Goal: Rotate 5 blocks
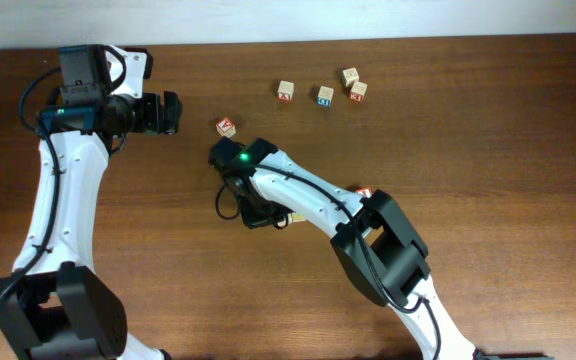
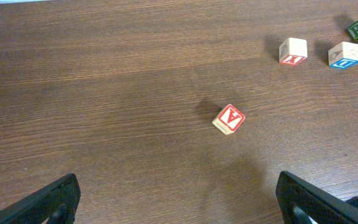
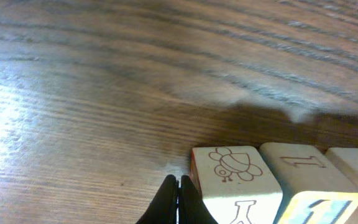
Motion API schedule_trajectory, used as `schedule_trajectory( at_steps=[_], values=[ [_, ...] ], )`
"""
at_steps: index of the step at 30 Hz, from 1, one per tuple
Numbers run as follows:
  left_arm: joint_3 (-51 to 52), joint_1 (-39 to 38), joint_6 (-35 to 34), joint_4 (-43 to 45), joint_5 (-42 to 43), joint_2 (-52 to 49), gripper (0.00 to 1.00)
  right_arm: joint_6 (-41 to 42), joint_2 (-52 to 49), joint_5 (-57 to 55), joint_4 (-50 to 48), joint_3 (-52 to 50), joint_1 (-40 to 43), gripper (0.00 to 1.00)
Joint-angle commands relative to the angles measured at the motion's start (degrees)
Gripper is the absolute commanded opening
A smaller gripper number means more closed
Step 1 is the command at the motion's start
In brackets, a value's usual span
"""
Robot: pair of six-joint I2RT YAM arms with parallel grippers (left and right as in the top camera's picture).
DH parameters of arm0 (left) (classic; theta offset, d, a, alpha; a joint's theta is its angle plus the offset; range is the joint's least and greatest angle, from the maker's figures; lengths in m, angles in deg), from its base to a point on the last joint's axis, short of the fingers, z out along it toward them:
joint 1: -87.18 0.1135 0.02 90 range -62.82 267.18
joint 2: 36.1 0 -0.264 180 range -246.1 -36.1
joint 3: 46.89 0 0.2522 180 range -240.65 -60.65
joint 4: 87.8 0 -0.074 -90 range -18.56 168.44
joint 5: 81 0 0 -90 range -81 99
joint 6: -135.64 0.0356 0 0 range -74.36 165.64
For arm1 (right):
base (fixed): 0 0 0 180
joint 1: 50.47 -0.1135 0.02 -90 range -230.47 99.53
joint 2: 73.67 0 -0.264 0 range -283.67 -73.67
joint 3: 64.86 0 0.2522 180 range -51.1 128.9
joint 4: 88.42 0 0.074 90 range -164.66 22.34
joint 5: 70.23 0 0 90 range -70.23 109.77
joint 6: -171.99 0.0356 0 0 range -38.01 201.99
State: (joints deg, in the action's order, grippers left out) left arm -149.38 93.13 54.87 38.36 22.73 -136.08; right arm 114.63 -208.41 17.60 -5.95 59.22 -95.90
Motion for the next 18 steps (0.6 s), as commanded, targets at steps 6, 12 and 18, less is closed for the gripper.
schedule_trajectory(
  at_steps=[6, 12, 18],
  values=[
    [-0.5, 0.1, 0.5, 0.0, 0.9, -0.1, 0.99, 2.6, 0.0, -0.5, 1.1, -1.6, 2.1, 0.04],
    [-0.5, 0.1, 0.5, 0.0, 0.9, -0.1, 0.99, 1.8, 0.0, 1.0, 1.9, -2.4, 4.9, 0.04],
    [-0.5, 0.1, 0.5, 0.0, 0.9, -0.1, 0.99, -16.4, 0.0, 3.7, 2.1, -2.4, 6.5, 0.04]
  ],
)
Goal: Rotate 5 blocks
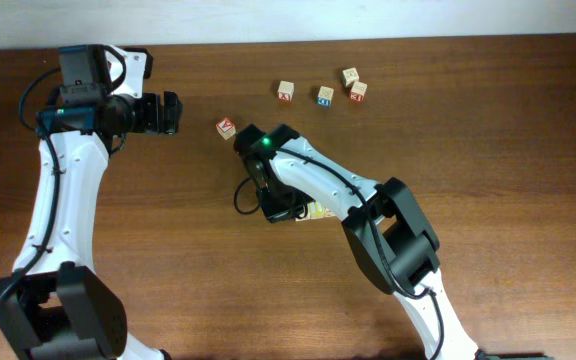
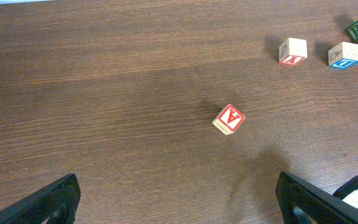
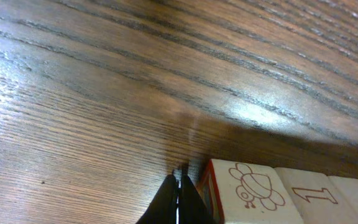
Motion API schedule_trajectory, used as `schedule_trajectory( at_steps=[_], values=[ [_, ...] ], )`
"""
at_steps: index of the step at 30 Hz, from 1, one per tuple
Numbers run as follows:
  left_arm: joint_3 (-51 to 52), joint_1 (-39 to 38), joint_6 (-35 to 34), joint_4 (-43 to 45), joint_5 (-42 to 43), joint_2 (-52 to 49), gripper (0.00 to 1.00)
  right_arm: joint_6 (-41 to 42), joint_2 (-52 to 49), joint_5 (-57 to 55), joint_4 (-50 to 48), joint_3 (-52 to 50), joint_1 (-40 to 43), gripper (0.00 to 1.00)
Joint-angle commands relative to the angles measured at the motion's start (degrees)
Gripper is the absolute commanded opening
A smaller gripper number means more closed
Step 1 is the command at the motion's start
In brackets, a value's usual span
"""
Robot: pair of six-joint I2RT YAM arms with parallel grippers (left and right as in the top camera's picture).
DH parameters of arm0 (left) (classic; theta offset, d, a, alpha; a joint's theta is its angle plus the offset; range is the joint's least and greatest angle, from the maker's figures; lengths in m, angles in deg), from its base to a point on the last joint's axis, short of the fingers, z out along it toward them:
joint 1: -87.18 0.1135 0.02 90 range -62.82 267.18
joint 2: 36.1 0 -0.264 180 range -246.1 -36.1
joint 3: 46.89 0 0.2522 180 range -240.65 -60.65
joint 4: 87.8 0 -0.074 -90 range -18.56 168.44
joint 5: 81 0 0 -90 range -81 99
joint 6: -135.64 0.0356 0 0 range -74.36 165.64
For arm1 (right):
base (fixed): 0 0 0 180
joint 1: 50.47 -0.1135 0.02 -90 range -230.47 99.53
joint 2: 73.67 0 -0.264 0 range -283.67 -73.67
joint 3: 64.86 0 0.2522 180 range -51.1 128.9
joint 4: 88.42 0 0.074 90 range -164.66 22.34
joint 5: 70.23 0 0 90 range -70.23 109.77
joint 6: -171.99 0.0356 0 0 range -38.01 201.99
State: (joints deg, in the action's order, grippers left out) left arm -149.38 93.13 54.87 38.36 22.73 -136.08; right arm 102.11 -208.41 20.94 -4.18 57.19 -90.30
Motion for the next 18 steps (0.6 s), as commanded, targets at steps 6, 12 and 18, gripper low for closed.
schedule_trajectory(
  at_steps=[6, 12, 18],
  values=[
    [-0.5, 0.1, 0.5, 0.0, 0.9, -0.1, 0.99, -8.8, 0.0, 0.7, 1.7, -0.4, 4.3, 0.04],
    [-0.5, 0.1, 0.5, 0.0, 0.9, -0.1, 0.99, -9.9, 0.0, 0.5, 0.4, -0.4, 8.7, 0.04],
    [-0.5, 0.1, 0.5, 0.0, 0.9, -0.1, 0.99, -9.8, 0.5, 3.8, -0.2, 1.4, 9.6, 0.04]
  ],
)
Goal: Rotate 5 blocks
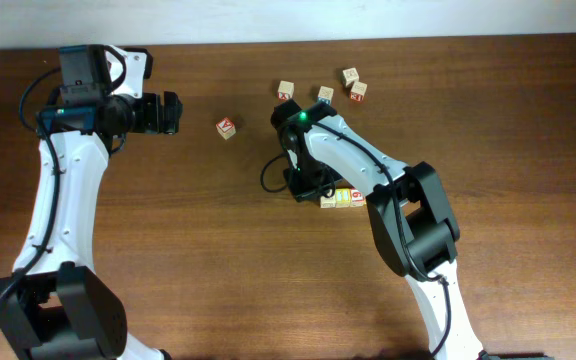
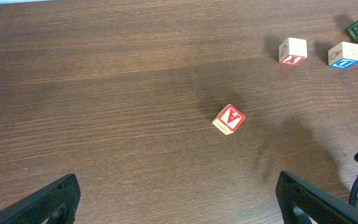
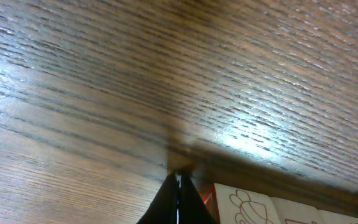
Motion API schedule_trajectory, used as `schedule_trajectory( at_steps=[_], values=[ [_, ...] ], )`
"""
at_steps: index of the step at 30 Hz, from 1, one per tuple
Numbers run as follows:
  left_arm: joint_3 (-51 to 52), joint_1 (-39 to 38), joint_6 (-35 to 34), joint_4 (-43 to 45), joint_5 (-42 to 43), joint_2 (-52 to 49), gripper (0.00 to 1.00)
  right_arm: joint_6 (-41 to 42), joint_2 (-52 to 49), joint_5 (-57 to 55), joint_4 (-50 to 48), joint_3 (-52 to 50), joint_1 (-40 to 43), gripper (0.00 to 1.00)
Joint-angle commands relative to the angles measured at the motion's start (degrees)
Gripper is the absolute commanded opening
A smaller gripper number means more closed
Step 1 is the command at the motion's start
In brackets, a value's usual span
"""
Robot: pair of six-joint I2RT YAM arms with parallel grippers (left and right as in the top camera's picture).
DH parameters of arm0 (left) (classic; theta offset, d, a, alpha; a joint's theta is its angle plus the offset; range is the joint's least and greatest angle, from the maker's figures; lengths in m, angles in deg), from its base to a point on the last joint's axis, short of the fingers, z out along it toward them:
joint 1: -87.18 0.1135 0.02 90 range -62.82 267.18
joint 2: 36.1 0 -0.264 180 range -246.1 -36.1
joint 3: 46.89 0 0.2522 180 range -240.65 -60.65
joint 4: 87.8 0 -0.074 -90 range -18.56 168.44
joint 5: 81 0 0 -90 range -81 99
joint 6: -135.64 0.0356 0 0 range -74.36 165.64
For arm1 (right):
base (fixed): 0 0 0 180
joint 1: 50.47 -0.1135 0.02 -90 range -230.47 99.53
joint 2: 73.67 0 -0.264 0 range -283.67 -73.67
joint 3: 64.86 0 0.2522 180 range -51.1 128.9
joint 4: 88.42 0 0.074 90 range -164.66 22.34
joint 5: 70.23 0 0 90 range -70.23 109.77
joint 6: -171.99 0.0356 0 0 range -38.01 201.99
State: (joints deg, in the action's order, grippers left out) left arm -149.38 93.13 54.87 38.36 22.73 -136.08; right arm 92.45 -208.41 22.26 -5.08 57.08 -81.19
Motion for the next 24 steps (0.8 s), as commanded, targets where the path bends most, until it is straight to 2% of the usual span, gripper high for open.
schedule_trajectory(
  at_steps=[1, 4, 6, 8, 10, 12, 18, 24],
  values=[
    [-0.5, 0.1, 0.5, 0.0, 0.9, -0.1, 0.99, -0.1, 1.2, 3.7, 0.9, 2.9, 0.5, 0.04],
    [-0.5, 0.1, 0.5, 0.0, 0.9, -0.1, 0.99, 2.8, 4.3, 4.2, 2.6, 9.7, 2.3, 0.04],
    [-0.5, 0.1, 0.5, 0.0, 0.9, -0.1, 0.99, 6.1, 4.4, 2.1, 4.6, 10.7, 8.8, 0.04],
    [-0.5, 0.1, 0.5, 0.0, 0.9, -0.1, 0.99, 4.8, 4.2, -0.8, 5.5, 8.7, 13.2, 0.04],
    [-0.5, 0.1, 0.5, 0.0, 0.9, -0.1, 0.99, 3.8, 4.2, -0.8, 1.1, 0.7, 16.2, 0.04],
    [-0.5, 0.1, 0.5, 0.0, 0.9, -0.1, 0.99, 3.7, 4.2, -1.3, -2.2, -2.8, 16.2, 0.04],
    [-0.5, 0.1, 0.5, 0.0, 0.9, -0.1, 0.99, 4.0, 4.2, -1.7, -3.4, -7.1, 16.2, 0.04],
    [-0.5, 0.1, 0.5, 0.0, 0.9, -0.1, 0.99, 3.9, 4.2, -1.7, -2.4, -7.0, 16.2, 0.04]
  ],
)
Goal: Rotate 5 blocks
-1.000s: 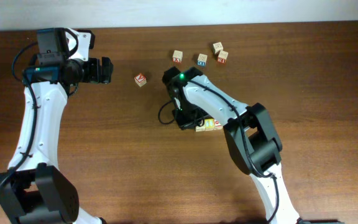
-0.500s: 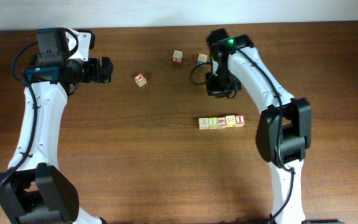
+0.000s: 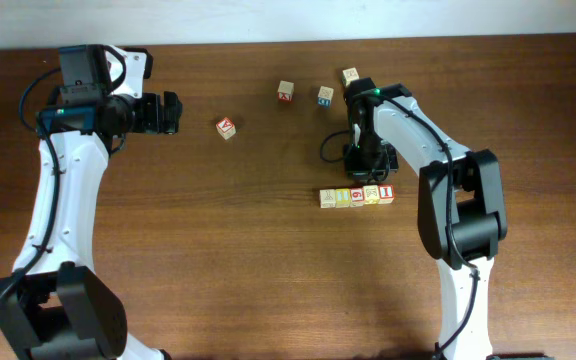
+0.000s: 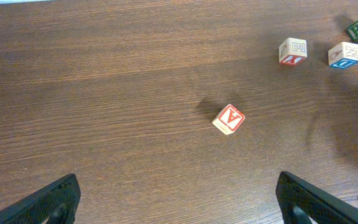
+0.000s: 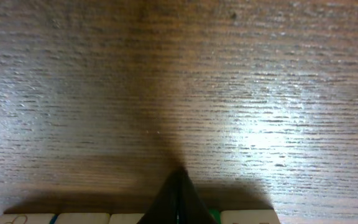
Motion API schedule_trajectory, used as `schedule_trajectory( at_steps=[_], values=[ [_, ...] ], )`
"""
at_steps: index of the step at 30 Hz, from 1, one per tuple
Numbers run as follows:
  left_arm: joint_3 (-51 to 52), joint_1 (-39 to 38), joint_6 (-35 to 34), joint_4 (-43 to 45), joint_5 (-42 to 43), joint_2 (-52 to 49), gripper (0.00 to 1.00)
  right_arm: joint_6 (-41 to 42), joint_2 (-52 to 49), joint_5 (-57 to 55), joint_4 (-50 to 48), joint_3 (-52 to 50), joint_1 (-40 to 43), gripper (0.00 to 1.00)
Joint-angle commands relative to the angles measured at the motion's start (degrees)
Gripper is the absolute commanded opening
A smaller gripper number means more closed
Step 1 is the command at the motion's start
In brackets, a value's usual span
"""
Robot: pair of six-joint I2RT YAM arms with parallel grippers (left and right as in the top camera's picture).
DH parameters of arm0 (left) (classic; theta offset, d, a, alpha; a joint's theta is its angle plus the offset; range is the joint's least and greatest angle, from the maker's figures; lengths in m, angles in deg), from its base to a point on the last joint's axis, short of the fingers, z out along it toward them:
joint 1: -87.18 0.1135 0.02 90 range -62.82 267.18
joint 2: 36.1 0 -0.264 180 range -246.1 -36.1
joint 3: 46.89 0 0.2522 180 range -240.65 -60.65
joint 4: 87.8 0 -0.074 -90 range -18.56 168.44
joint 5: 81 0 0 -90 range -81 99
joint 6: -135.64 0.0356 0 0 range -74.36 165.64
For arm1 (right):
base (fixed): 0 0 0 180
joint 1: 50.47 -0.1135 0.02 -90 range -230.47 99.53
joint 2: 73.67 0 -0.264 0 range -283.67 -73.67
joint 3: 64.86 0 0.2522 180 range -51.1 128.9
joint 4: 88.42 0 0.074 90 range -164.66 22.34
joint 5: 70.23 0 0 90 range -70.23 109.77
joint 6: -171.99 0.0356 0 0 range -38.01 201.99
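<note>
A straight row of several letter blocks (image 3: 356, 196) lies on the table, its top edge showing at the bottom of the right wrist view (image 5: 73, 218). My right gripper (image 3: 365, 165) (image 5: 178, 193) is shut and empty, just behind the row's right half. A loose red "A" block (image 3: 227, 128) (image 4: 229, 119) sits further left. More loose blocks lie at the back: a red-lettered one (image 3: 286, 91) (image 4: 293, 51), a blue-lettered one (image 3: 325, 95) (image 4: 344, 55) and a green "R" block (image 3: 350, 75). My left gripper (image 3: 168, 113) (image 4: 179, 205) hangs open and empty at the far left.
The brown wooden table (image 3: 168, 260) ends at a pale back edge (image 3: 268, 20). The right arm (image 3: 438, 160) reaches over the right half and covers part of the back cluster of blocks.
My right gripper, still shut, has moved from the row's left end to just behind its right half. The row now lies slightly further right and straight. The left arm has not moved.
My shut right gripper stood at the left end of the block row near the table's middle. At each later moment both gripper and row were further right. Now the gripper is behind the row. The left gripper stayed open and still throughout.
</note>
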State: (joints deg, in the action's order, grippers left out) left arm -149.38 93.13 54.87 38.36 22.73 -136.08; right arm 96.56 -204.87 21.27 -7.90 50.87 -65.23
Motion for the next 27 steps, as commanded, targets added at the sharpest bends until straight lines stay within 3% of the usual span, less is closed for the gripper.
schedule_trajectory(
  at_steps=[1, 9, 14, 27],
  values=[
    [-0.5, 0.1, 0.5, 0.0, 0.9, -0.1, 0.99, -0.2, 0.7, -0.7, 0.8, -0.8, 0.3, 0.04],
    [-0.5, 0.1, 0.5, 0.0, 0.9, -0.1, 0.99, -0.1, 0.7, -0.4, 0.2, -0.5, 0.5, 0.04],
    [-0.5, 0.1, 0.5, 0.0, 0.9, -0.1, 0.99, -0.9, 5.7, -0.1, 2.3, 4.4, 5.5, 0.04],
    [-0.5, 0.1, 0.5, 0.0, 0.9, -0.1, 0.99, -3.8, 5.4, 2.8, 2.7, -3.7, 6.5, 0.04]
  ],
)
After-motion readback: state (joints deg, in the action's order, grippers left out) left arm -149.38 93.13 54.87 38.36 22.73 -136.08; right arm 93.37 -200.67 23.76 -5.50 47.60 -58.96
